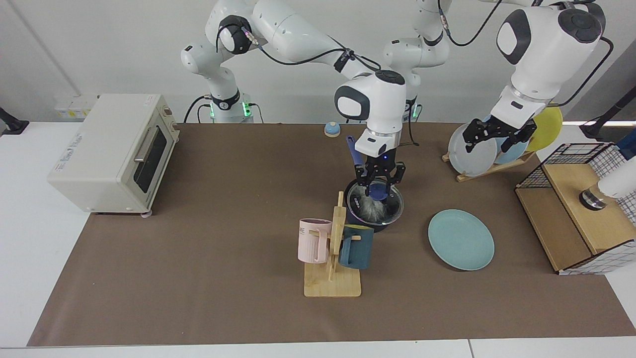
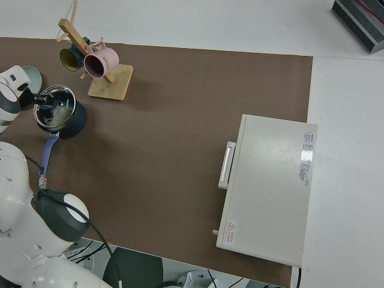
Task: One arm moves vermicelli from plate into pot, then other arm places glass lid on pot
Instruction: 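Lower the glass lid onto the saucepan with the right gripper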
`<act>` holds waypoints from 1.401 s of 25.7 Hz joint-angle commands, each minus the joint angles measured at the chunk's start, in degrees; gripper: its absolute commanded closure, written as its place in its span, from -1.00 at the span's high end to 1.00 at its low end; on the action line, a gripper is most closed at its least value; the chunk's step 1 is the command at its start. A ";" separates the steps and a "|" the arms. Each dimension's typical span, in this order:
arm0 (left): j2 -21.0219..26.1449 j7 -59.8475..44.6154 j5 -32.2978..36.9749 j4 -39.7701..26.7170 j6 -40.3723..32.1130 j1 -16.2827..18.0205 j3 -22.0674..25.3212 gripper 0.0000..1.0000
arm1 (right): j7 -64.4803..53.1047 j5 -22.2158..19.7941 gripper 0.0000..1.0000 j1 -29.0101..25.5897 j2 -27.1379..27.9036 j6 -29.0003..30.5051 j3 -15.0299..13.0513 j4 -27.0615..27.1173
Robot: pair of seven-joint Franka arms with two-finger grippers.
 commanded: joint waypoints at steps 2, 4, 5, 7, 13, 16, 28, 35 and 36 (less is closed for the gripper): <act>-0.82 0.67 -0.06 -0.08 -1.17 -0.83 0.74 1.00 | -1.35 -0.07 -1.00 -0.10 -1.26 -1.73 0.26 -2.03; -0.82 0.67 -0.06 -0.08 -1.17 -0.74 0.74 1.00 | -1.35 -0.16 -1.00 -0.10 -1.43 -2.00 0.26 -2.03; -0.82 0.67 -0.06 -0.08 -1.17 -0.83 0.65 1.00 | -1.35 -0.16 -1.00 -0.10 -1.43 -2.18 0.26 -2.03; -0.82 0.67 -0.06 -0.08 -1.17 -0.83 0.65 1.00 | -1.44 -0.07 -1.00 -0.10 -1.43 -2.35 0.26 -2.03; -0.82 0.67 -0.06 -0.08 -1.17 -0.83 0.65 1.00 | -2.32 0.28 -1.00 -0.28 -1.52 -3.58 0.61 -1.94; -0.82 0.67 -0.06 -0.08 -1.17 -0.74 0.65 1.00 | -2.67 2.03 -1.00 -0.28 -1.70 -4.02 0.61 -1.94; -0.82 0.76 -0.06 -0.08 -1.26 -0.83 0.65 1.00 | -5.04 4.15 -1.00 -1.42 -2.75 -7.10 0.61 -1.85; -0.82 0.76 -0.06 -0.08 -1.26 -0.74 0.65 1.00 | -5.83 4.23 -0.97 -1.68 -2.67 -7.10 0.61 -1.85; -0.82 0.76 -0.06 -0.08 -1.26 -0.74 0.65 1.00 | -5.92 4.23 -0.69 -1.77 -2.66 -7.10 0.69 -1.85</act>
